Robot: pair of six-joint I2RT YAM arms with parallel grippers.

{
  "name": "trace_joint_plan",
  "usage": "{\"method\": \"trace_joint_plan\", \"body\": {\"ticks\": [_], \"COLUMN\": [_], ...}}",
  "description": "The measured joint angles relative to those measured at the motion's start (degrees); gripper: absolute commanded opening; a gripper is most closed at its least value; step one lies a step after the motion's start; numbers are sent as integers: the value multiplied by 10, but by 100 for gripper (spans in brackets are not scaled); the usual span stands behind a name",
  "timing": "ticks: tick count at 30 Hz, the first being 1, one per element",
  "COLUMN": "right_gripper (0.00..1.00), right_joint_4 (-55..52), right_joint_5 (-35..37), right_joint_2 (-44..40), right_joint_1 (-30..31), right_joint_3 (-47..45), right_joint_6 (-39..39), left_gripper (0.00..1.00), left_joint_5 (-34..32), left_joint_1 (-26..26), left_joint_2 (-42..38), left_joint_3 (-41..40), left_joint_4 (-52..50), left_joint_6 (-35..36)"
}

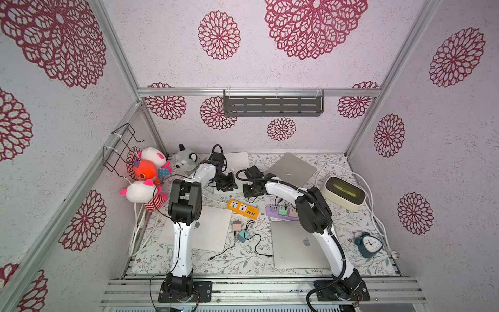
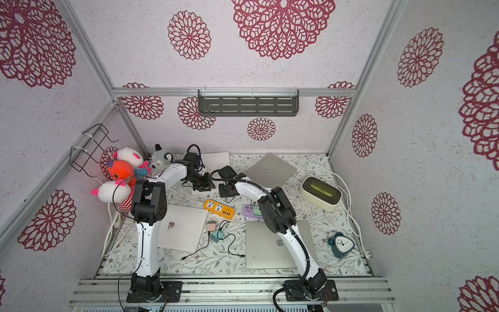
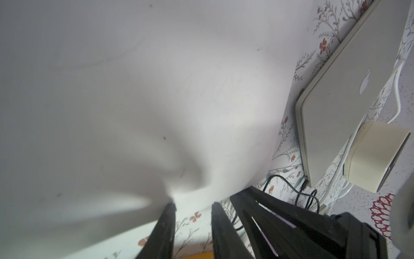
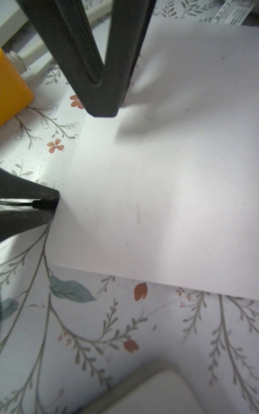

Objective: Unplug the laptop charger
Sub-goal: Remove the charging cable from the laptop.

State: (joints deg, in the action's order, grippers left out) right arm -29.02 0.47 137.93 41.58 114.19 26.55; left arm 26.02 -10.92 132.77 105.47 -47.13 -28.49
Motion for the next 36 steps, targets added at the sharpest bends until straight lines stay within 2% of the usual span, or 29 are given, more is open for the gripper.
{"method": "trace_joint_plan", "body": {"ticks": [2,8,13,16,20,23,27,32,36], "right_gripper": [12,12,12,12,12,12,12,12,12], "right_joint_4": [-24,5,-74,-55,18,24,3,-75,-76], "right_joint_5": [14,-5,34,29,-10,-18,-11,19,29], "right_joint_2": [10,-2,35,27,-6,-8,-1,35,36], "right_joint_1": [5,0,13,12,0,-3,0,10,12], "right_joint_3": [24,-6,75,54,-21,-24,-3,76,75], "right_joint_6": [-4,3,-10,-9,11,17,20,18,5], "left_gripper": [31,31,31,31,31,31,31,31,31], "left_joint_5": [0,1,2,3,3,3,3,5,5], "left_joint_1": [0,0,1,1,1,1,1,1,1], "left_joint_2": [0,0,0,0,-1,-1,-1,-2,-3], "left_joint_3": [-1,-2,-3,-3,-4,-5,-5,-7,-10], "left_joint_4": [0,0,1,1,2,2,3,5,8], "left_joint_6": [0,0,0,0,0,0,0,-1,-1]}}
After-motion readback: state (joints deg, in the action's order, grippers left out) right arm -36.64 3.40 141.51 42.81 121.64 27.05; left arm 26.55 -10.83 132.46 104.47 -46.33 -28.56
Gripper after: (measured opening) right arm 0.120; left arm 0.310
